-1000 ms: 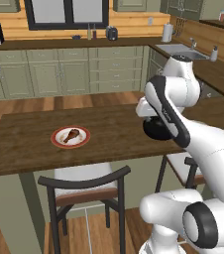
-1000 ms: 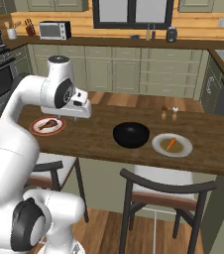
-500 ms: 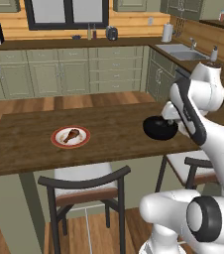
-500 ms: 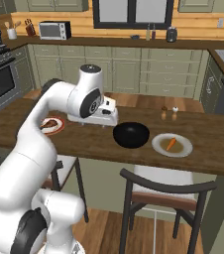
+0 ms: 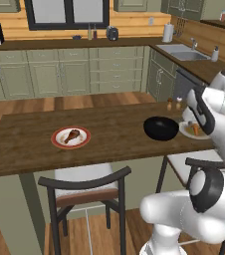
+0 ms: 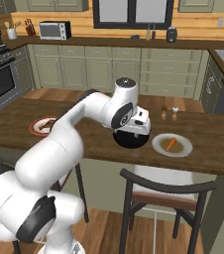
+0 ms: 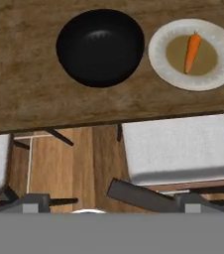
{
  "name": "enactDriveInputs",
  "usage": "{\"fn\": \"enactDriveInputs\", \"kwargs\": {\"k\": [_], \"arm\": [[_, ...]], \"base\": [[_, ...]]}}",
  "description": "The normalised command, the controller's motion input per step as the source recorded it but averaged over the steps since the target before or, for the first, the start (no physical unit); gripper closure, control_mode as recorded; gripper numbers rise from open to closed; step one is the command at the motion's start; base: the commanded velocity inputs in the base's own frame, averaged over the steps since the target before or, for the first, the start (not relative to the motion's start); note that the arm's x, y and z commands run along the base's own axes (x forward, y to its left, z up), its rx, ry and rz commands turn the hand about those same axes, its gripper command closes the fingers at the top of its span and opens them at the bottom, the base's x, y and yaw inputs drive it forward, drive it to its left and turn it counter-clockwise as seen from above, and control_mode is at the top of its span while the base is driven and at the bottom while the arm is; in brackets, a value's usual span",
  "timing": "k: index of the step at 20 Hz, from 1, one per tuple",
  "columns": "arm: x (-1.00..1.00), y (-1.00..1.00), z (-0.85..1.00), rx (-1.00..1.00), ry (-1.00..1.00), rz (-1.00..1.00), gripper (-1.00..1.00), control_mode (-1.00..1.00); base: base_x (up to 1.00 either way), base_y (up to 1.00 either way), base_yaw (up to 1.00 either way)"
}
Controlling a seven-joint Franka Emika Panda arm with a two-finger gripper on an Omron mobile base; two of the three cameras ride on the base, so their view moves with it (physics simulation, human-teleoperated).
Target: Pick the chicken drumstick and carrot from their plates and place them in the bowl. Then put the bowl in the fridge.
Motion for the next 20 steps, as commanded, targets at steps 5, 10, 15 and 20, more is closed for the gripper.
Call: {"fn": "enactDriveInputs", "kwargs": {"k": [5,10,15,20], "arm": [[0.54,-0.99,-0.06,0.00,0.00,-0.19,-1.00,-1.00],[0.49,-0.75,-0.03,0.00,0.02,-0.11,-1.00,-1.00],[0.55,-0.36,-0.25,0.00,0.11,-0.09,-1.00,-1.00],[0.41,-0.22,-0.33,0.00,0.08,-0.07,-1.00,-1.00]], "base": [[0.00,0.00,0.00],[0.00,0.00,0.00],[0.00,0.00,0.00],[0.00,0.00,0.00]]}}
